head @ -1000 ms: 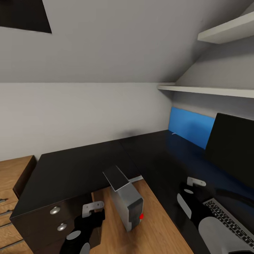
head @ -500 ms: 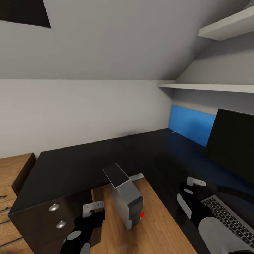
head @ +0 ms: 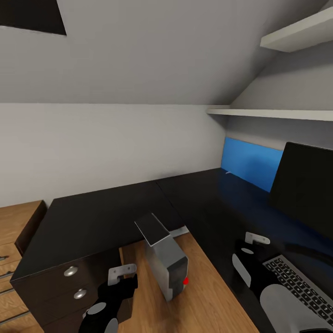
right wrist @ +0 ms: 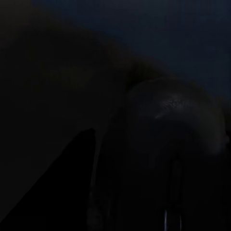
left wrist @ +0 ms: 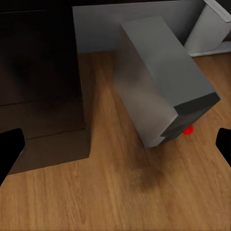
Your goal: In the bedroom, organize the workspace by keeping the computer under the desk, ensuring the monitor is on the desk, placing the keyboard on the desk next to the monitor, placing the mouse on the desk next to the keyboard, moving the folder from the swivel chair onto the desk next to the mouse, stacking the notebook on top of the folder with the pen on top of the notebook, and positioning the swivel chair next to the desk.
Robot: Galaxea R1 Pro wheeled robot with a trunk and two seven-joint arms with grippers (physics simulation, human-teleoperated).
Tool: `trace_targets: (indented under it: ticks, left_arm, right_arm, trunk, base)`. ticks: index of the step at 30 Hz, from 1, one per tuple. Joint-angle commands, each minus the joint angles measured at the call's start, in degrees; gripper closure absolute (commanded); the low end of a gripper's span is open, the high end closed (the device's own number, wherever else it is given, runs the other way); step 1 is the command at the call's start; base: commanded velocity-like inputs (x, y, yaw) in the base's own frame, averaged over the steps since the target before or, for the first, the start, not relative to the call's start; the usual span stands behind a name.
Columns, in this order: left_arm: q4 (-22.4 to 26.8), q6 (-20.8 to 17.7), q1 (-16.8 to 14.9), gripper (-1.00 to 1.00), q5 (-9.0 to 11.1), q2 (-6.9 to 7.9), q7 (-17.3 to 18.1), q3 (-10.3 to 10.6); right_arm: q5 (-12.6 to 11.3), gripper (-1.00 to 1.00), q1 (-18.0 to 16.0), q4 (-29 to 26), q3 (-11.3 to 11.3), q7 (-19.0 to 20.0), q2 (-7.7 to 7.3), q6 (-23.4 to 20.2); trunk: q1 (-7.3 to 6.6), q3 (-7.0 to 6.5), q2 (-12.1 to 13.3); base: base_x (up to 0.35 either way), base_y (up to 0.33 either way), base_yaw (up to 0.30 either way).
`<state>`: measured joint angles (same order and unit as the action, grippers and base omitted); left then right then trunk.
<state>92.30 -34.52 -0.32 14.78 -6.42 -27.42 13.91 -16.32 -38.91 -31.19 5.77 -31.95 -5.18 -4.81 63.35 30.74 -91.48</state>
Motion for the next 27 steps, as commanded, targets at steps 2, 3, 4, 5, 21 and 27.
trace_targets:
  ticks: [2, 3, 4, 5, 21, 27]
  left_arm:
    - [0.05, -0.13, -0.03, -1.0, 0.6, 0.0, -0.56, 0.06]
    - [0.03, -0.12, -0.03, -1.0, 0.6, 0.0, -0.55, 0.06]
    - [0.03, -0.12, -0.03, -1.0, 0.6, 0.01, -0.56, 0.06]
    - [0.01, -0.14, -0.03, -1.0, 0.6, 0.01, -0.54, 0.06]
    - [-0.02, -0.2, -0.03, -1.0, 0.69, 0.03, -0.54, 0.06]
    - [-0.02, -0.19, -0.03, -1.0, 0.69, 0.03, -0.56, 0.06]
  right_arm:
    - [-0.23, 1.0, -0.03, -0.1, 0.47, -0.45, -0.09, -0.49]
    - [-0.2, 1.0, -0.03, -0.1, 0.47, -0.46, -0.06, -0.52]
    - [-0.17, -1.0, -0.03, -0.11, 0.47, -0.5, -0.04, -0.53]
    - [-0.15, -1.0, -0.03, -0.15, 0.47, -0.57, -0.02, -0.54]
    - [-0.12, -1.0, -0.03, -0.54, 0.53, -0.76, 0.12, -0.37]
    - [0.15, -1.0, -0.03, -3.25, 0.73, -1.54, 0.28, -0.26]
  trunk:
    - [0.0, 0.06, -0.03]
    - [0.0, 0.06, -0.03]
    - [0.0, 0.06, -0.03]
    - [0.0, 0.06, -0.03]
    - [0.0, 0.06, -0.03]
    - [0.0, 0.06, -0.03]
  base:
    - [0.0, 0.0, 0.0]
    - [0.0, 0.0, 0.0]
    - [0.0, 0.0, 0.0]
    - [0.0, 0.0, 0.0]
    - [0.0, 0.0, 0.0]
    - [0.0, 0.0, 0.0]
